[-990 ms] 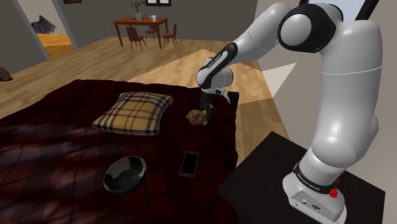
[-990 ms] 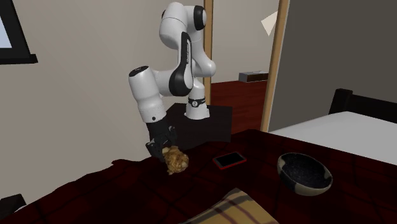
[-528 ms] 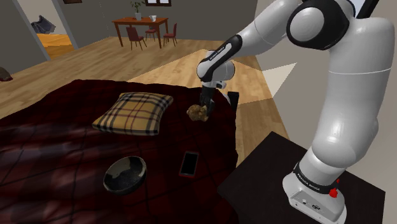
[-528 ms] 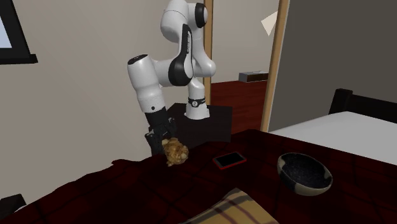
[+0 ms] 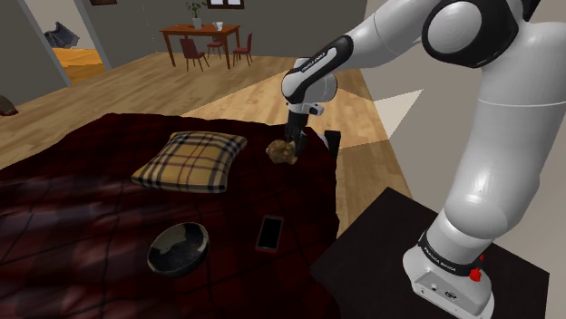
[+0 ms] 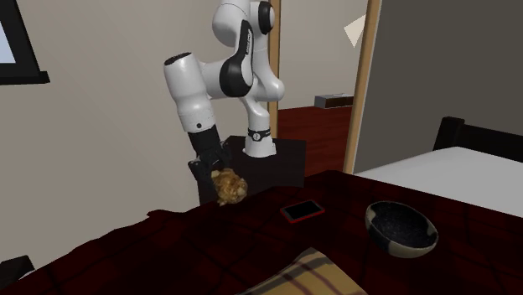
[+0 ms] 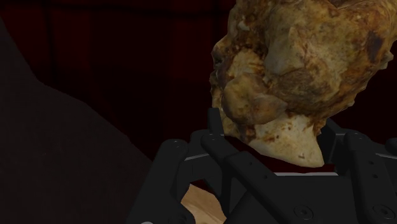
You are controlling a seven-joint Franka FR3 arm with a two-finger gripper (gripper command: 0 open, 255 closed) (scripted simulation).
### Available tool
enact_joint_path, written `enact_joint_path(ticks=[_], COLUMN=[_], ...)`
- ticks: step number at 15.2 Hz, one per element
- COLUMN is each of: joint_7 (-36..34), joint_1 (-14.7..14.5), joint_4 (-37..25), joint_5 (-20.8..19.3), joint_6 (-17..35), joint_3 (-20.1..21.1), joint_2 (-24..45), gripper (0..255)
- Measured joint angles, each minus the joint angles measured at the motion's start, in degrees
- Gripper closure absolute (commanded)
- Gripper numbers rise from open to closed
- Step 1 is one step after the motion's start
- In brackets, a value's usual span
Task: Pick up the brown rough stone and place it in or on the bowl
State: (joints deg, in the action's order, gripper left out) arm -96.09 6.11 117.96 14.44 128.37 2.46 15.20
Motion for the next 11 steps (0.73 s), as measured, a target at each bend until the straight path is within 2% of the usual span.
enact_joint_path(ticks=[7, 11], joint_7=[-1.21, -4.88], joint_1=[-0.06, -2.36], joint_4=[-1.24, 0.06], joint_5=[-0.6, -0.5], joint_6=[-4.26, -3.48], joint_3=[-0.1, 1.48], joint_2=[-3.15, -4.42], gripper=[255, 255])
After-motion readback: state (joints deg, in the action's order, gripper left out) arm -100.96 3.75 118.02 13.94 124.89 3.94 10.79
